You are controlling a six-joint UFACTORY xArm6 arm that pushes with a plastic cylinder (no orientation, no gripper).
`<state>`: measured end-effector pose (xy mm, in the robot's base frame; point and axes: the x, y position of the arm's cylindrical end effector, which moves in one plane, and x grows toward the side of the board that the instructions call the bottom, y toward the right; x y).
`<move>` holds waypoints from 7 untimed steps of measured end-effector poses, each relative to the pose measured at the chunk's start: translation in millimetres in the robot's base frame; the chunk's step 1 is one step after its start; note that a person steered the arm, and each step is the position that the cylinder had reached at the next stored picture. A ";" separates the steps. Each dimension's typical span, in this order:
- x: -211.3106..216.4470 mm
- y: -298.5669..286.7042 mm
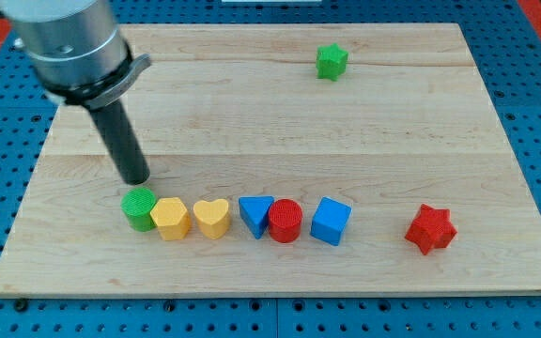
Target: Adjust the green circle to the left of the yellow hexagon
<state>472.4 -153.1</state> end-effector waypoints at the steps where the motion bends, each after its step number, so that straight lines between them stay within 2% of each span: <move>1: 14.4 12.6; 3: 23.0 -47.2; 4: 28.7 -54.9; 5: -3.8 -20.0; 6: 10.9 36.1; 7: 22.9 -4.2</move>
<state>495.3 -157.2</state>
